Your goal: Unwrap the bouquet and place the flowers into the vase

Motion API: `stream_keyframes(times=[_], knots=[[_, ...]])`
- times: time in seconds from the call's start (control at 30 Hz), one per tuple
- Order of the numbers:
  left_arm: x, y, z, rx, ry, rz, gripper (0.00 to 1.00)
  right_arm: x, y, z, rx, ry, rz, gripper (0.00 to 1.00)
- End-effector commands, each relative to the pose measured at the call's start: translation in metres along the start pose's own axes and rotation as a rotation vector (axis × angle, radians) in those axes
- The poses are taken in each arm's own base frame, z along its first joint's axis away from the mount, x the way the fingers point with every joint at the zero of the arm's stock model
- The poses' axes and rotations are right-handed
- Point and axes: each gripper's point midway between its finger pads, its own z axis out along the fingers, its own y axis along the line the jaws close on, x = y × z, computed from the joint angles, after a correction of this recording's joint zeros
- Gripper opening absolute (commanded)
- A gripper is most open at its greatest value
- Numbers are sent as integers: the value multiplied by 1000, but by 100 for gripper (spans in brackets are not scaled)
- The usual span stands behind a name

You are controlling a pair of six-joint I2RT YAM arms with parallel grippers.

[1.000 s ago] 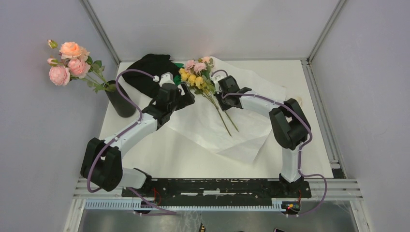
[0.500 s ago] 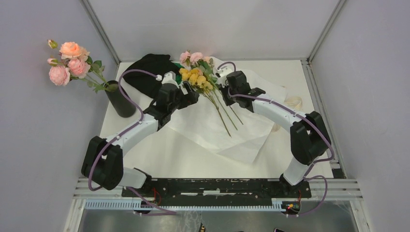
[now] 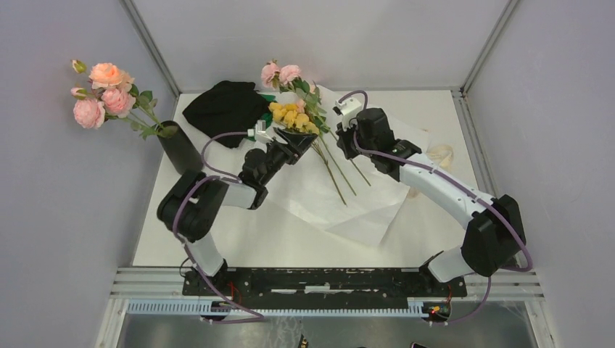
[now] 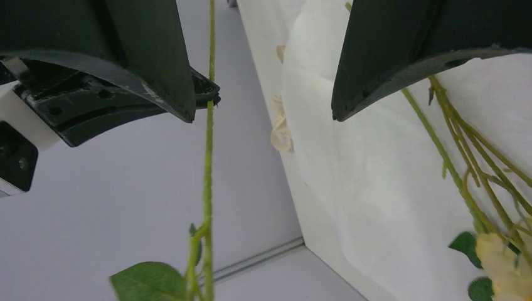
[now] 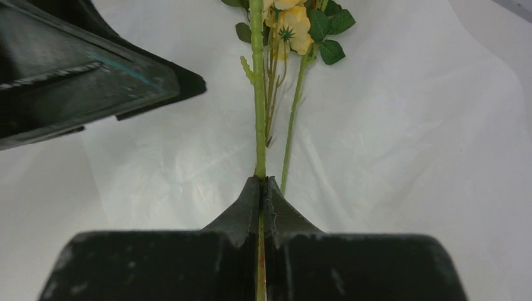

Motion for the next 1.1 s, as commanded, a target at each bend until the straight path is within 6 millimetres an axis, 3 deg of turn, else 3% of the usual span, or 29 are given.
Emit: stream_keyframes(times=[0.0,0.2,0.37,0.5,0.7,0.87,1.07], knots=[[-6,-69,-2,388,-42,-228,86,-10,17,-7,-62,-52,-27,0],[3,-70,11,379,-57,-200,86,-4,27,-13,-76,-52,-37,0],[-2,-92,17,444,-64,-180,86,-2,27,-16,-75,-53,-37,0],[-7,-97,24,446,-73,-174,83,-1,30,-19,-80,-64,-32,0],[-10,-89,23,382,-100,-132,78,-6,25,-26,-53,-74,-45,0],[-8,-90,22,372,-90,-112,46,-9,26,-29,-61,-86,-40,0],[-3,-86,15,356,-80,-102,46,-10,23,-28,-46,-90,-40,0]])
